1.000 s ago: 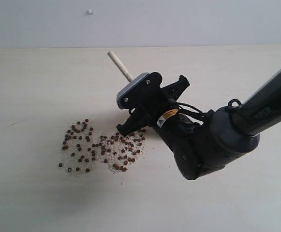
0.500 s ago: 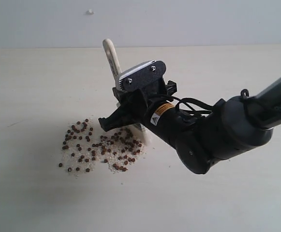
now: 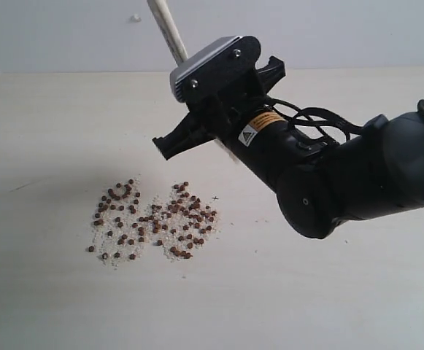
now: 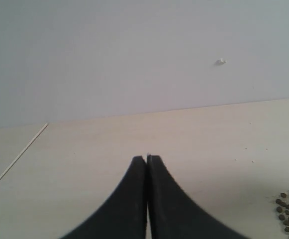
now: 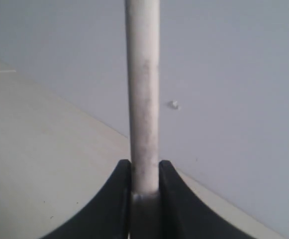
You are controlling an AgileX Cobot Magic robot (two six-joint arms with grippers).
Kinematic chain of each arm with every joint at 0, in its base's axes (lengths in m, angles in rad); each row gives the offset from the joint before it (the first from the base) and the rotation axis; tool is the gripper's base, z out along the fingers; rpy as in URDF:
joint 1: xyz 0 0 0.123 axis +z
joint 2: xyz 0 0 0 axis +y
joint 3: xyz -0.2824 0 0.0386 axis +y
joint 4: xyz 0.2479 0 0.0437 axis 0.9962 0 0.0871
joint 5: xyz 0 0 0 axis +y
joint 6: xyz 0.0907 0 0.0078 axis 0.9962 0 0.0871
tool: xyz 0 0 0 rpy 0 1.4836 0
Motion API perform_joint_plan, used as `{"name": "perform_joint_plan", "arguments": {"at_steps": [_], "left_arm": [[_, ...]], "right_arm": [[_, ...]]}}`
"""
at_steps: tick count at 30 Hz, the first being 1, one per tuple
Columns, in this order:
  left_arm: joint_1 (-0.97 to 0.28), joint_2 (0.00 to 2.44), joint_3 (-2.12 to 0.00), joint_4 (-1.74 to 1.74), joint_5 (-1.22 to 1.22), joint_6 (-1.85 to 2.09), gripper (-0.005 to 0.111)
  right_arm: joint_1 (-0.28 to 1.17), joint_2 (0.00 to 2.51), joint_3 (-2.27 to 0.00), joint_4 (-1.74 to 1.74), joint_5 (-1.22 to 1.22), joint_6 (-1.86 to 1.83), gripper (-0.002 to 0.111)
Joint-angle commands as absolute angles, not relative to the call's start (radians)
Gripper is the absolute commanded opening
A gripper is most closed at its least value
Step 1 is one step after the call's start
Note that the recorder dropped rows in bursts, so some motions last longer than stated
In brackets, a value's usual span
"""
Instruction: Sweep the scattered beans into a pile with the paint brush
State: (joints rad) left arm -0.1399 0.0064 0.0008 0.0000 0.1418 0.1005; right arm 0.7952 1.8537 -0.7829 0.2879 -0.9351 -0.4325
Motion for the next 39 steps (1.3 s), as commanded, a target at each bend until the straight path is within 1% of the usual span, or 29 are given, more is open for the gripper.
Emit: {"name": "perform_joint_plan", "arguments": {"at_steps": [1,5,12,18,23,32,39], "left_arm": [[-0.139,0.0,0.0,-0.007,0.14,0.1,0.0],[-0.139,0.0,0.0,-0.007,0.14,0.1,0.0],[-0.139,0.0,0.0,-0.007,0.14,0.1,0.0],[-0.139,0.0,0.0,-0.007,0.14,0.1,0.0],[-0.139,0.0,0.0,-0.007,0.14,0.1,0.0],[-0.139,0.0,0.0,-0.007,0.14,0.1,0.0],[-0.139,0.0,0.0,-0.007,0.14,0.1,0.0]], "right_arm": [[0.766,1.915,-0.812,0.192,-0.996,-0.496,0.0],[0.717,1.993,-0.889,0.024,-0.978,-0.417,0.0],[0.649,2.075,-1.074,-0.603,-0.964,-0.067,0.0],[0.632,2.131,-1.244,-0.951,-0.91,0.172,0.0],[0.632,2.193,-1.371,-1.158,-0.906,0.301,0.0],[0.632,2.337,-1.552,-1.213,-0.904,0.353,0.0],[0.616,2.407,-1.616,-1.22,-0.84,0.37,0.0]]}}
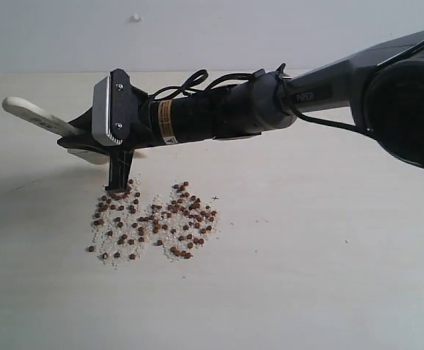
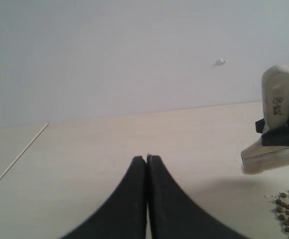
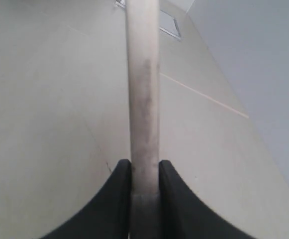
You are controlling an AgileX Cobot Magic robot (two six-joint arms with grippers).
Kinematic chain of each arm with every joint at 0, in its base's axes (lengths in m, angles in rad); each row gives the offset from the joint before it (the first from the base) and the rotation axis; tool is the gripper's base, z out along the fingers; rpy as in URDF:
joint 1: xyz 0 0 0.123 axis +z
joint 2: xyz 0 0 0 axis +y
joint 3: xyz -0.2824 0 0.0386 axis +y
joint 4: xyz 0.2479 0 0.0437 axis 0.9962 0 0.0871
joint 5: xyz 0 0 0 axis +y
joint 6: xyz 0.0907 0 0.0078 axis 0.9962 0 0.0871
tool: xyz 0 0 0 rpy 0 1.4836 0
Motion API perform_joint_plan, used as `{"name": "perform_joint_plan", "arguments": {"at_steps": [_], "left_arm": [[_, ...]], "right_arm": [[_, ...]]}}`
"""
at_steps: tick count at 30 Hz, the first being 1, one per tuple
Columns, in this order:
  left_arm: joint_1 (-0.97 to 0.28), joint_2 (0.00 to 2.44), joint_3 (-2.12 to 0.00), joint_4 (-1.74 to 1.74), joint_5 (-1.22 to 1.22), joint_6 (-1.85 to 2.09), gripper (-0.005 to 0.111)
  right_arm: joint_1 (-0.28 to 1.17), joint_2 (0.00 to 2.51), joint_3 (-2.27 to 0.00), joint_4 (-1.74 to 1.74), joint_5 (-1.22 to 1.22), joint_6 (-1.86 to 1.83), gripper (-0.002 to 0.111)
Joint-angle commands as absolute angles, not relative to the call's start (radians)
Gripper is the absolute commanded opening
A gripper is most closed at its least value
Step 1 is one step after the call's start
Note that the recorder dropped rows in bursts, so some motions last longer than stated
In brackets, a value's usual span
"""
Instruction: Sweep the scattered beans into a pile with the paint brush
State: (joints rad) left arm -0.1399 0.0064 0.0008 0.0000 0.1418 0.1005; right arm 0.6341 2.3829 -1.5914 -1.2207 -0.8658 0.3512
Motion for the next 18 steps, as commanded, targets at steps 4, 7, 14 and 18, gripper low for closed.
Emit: {"name": "perform_joint_plan", "arguments": {"at_steps": [4,7,14,18], "left_arm": [[-0.139,0.0,0.0,-0.007,0.14,0.1,0.0],[-0.139,0.0,0.0,-0.007,0.14,0.1,0.0],[-0.139,0.0,0.0,-0.007,0.14,0.1,0.0],[-0.139,0.0,0.0,-0.007,0.14,0.1,0.0]], "right_arm": [[0.616,2.425,-1.616,-1.261,-0.837,0.467,0.0],[0.616,2.42,-1.616,-1.37,-0.843,0.621,0.0],[0.616,2.387,-1.616,-1.644,-0.886,0.967,0.0],[0.616,2.353,-1.616,-1.744,-0.889,1.101,0.0]]}}
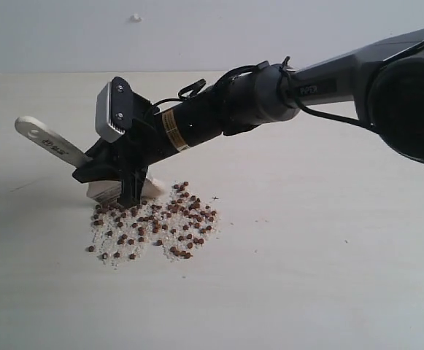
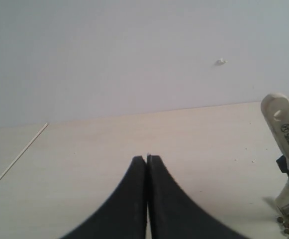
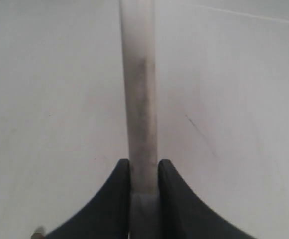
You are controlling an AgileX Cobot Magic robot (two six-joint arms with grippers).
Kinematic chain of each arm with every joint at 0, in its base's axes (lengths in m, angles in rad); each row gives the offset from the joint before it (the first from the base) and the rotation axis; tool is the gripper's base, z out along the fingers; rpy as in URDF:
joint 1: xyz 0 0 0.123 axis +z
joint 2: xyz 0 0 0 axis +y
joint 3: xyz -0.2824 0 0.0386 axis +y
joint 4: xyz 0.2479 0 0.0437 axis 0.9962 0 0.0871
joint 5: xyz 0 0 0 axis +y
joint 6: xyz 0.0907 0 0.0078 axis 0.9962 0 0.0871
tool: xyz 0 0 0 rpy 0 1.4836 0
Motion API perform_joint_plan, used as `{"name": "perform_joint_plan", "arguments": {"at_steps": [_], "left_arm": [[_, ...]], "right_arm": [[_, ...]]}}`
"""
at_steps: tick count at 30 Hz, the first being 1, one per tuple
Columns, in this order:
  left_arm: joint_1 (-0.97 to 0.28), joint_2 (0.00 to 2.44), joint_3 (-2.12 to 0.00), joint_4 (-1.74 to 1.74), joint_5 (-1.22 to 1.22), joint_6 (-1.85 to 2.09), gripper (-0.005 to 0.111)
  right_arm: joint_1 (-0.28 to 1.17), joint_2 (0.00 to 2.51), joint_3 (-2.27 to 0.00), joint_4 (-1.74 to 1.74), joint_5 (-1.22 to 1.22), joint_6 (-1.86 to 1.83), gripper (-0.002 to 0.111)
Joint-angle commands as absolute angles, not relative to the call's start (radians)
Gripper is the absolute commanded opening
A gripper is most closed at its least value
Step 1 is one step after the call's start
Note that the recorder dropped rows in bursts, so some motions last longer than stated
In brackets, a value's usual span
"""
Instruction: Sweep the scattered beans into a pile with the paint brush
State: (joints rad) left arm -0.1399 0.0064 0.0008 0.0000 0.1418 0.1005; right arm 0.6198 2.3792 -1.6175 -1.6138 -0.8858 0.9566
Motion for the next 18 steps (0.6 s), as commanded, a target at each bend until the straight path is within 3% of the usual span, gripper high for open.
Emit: {"name": "perform_joint_plan", "arguments": {"at_steps": [1,9,18], "left_arm": [[-0.139,0.0,0.0,-0.007,0.14,0.1,0.0],[-0.139,0.0,0.0,-0.007,0.14,0.1,0.0],[-0.139,0.0,0.0,-0.007,0.14,0.1,0.0]], "right_arm": [[0.616,2.342,-1.616,-1.744,-0.887,1.123,0.0],[0.616,2.215,-1.614,-1.744,-0.771,1.189,0.0],[0.616,2.156,-1.612,-1.473,-0.616,1.572,0.0]]}}
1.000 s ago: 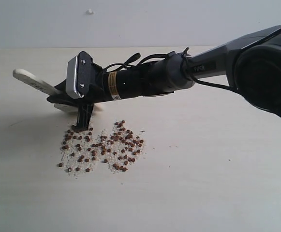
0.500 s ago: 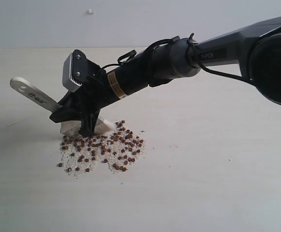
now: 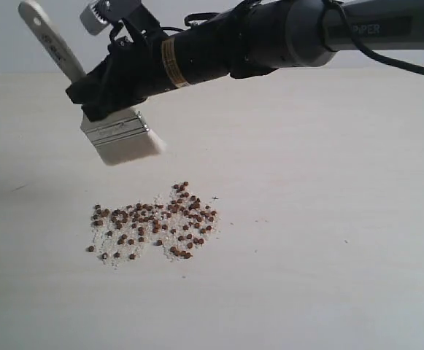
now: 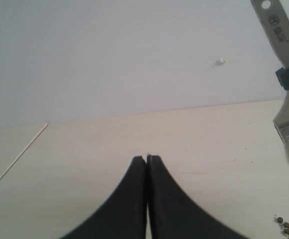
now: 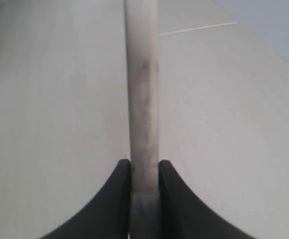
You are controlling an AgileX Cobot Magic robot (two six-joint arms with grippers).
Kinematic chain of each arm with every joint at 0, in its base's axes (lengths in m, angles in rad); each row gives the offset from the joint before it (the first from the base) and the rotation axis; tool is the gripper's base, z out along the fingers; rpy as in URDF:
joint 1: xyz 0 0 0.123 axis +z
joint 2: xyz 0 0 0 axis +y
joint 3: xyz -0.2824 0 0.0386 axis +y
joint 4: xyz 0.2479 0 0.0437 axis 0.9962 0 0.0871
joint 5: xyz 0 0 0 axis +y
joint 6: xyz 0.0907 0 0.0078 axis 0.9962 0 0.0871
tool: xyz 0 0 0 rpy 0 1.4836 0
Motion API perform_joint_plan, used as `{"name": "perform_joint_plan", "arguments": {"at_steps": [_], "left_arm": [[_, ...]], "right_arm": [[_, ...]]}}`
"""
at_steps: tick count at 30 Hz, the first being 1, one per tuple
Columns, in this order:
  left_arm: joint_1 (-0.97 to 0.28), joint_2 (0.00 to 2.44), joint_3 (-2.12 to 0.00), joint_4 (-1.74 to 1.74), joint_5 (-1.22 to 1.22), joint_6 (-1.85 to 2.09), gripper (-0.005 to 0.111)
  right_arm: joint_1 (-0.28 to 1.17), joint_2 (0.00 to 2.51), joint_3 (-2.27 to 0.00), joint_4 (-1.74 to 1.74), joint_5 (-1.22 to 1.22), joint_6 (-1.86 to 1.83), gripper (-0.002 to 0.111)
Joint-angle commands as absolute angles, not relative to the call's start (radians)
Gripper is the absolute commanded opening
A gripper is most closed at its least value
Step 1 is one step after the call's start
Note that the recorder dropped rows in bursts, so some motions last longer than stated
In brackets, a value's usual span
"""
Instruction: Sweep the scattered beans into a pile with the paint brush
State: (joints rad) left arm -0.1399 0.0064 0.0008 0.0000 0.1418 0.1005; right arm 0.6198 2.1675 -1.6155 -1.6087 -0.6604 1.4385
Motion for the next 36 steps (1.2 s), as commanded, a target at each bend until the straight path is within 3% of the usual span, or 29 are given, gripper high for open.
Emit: {"name": "perform_joint_plan", "arguments": {"at_steps": [1,6,11,22,36], "left_arm": [[-0.139,0.0,0.0,-0.007,0.14,0.1,0.0],[-0.139,0.0,0.0,-0.007,0.14,0.1,0.0],[-0.139,0.0,0.0,-0.007,0.14,0.1,0.0],[-0.139,0.0,0.0,-0.007,0.14,0.1,0.0],[-0.139,0.0,0.0,-0.007,0.14,0.1,0.0]], "right_arm": [[0.616,2.158,-1.612,-1.429,-0.616,1.586,0.0],[0.685,2.16,-1.612,-1.283,-0.507,1.655,0.0],[0.849,2.151,-1.612,-1.199,0.074,1.574,0.0],[1.158,2.186,-1.612,-1.634,0.78,2.128,0.0],[1.198,2.325,-1.678,-1.653,0.857,2.128,0.0]]}}
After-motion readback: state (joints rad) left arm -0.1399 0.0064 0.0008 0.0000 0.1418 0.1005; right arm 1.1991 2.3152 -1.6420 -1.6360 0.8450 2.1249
